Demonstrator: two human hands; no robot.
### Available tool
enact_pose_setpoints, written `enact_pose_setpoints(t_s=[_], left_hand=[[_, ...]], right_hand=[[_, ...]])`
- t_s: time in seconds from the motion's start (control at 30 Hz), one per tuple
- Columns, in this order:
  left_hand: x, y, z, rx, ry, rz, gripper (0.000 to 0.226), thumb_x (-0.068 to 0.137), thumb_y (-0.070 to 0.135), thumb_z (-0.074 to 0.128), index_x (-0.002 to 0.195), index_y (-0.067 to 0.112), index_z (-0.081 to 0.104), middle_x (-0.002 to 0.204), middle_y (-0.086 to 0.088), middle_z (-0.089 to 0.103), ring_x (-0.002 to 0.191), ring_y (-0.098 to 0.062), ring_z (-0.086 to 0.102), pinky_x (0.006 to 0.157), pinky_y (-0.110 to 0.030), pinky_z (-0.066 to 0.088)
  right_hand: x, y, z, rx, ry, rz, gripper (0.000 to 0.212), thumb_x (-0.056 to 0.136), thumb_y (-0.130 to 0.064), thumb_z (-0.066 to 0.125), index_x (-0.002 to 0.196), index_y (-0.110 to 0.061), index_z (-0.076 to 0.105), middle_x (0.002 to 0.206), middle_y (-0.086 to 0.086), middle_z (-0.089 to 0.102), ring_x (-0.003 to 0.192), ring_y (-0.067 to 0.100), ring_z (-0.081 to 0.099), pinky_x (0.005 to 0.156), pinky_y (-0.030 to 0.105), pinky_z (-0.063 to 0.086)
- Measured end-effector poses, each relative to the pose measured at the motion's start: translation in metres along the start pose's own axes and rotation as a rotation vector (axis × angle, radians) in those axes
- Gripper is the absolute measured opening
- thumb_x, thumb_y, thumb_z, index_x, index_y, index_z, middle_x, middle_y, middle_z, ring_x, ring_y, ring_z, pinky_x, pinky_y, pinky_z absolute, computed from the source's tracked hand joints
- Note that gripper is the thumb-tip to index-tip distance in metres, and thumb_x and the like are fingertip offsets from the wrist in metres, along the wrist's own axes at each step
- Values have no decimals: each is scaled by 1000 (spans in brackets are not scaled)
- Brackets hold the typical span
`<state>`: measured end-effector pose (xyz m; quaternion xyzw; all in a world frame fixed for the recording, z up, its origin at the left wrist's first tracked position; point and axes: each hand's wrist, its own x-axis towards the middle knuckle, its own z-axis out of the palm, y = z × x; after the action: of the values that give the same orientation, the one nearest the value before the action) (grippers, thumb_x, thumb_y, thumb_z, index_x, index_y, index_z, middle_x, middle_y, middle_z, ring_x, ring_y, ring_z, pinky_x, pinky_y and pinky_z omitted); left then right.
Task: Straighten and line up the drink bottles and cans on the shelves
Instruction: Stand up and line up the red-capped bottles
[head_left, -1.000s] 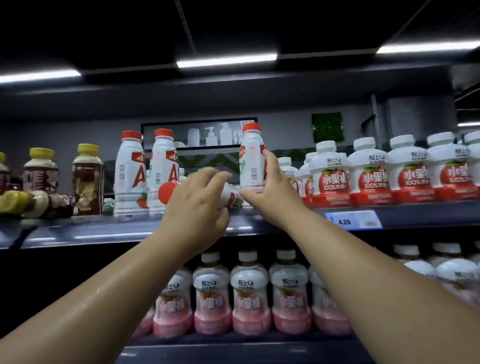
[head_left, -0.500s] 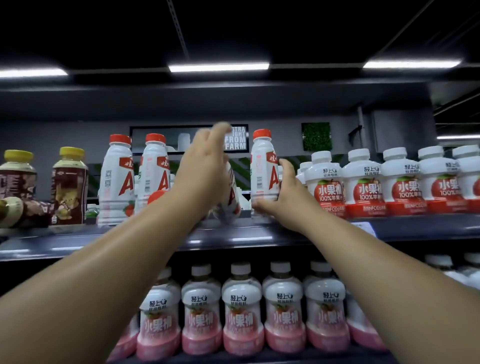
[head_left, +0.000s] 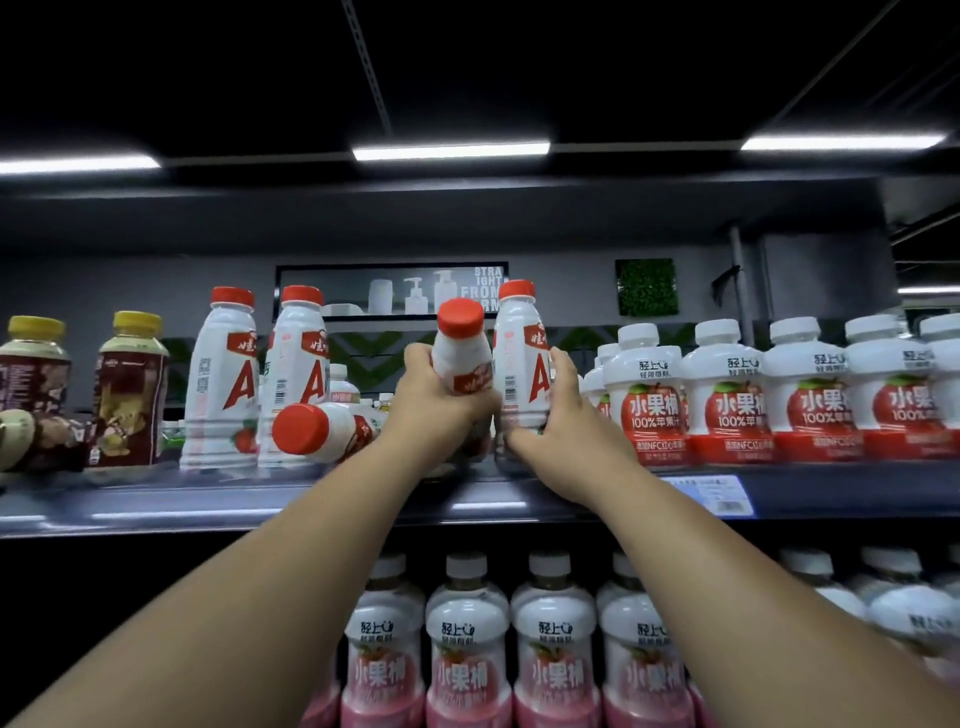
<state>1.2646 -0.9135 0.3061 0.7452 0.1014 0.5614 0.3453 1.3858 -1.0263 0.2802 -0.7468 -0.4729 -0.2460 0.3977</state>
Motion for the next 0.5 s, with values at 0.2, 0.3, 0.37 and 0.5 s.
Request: enact_pose_setpoints(t_s=[0.2, 0.3, 0.37, 0.5], left_hand=[[20, 18, -5, 9, -68, -61, 69, 68, 33, 85, 119, 17, 43, 105, -1, 64, 93, -17, 68, 75, -39, 58], [15, -4, -4, -19, -144, -112, 69, 60, 44, 87, 117, 20, 57, 104, 2, 73, 94, -18, 72, 84, -46, 59], [13, -16, -5, -12, -161, -143, 65, 64, 34, 90, 115, 18, 54, 104, 0, 72, 93, -17, 72, 86, -43, 59], [15, -21, -9, -96, -216, -224, 61, 71, 24, 88, 117, 14, 48, 110, -6, 70, 96, -20, 72, 88, -43, 58]], right_hand=[[0, 1, 0, 17, -12, 21, 99, 85, -62, 56, 151, -37, -13, 148, 1, 48, 119, 29, 57, 94, 43, 50], [2, 2, 0, 49, -14, 28, 100, 80, -67, 56, 150, -39, -9, 140, 0, 55, 114, 28, 60, 92, 46, 51], [4, 2, -1, 63, -57, 35, 100, 81, -64, 59, 150, -39, -9, 141, -1, 54, 115, 27, 59, 93, 46, 51], [5, 1, -4, 98, -61, 53, 91, 77, -64, 69, 140, -31, 12, 135, -3, 57, 111, 24, 60, 89, 42, 51]])
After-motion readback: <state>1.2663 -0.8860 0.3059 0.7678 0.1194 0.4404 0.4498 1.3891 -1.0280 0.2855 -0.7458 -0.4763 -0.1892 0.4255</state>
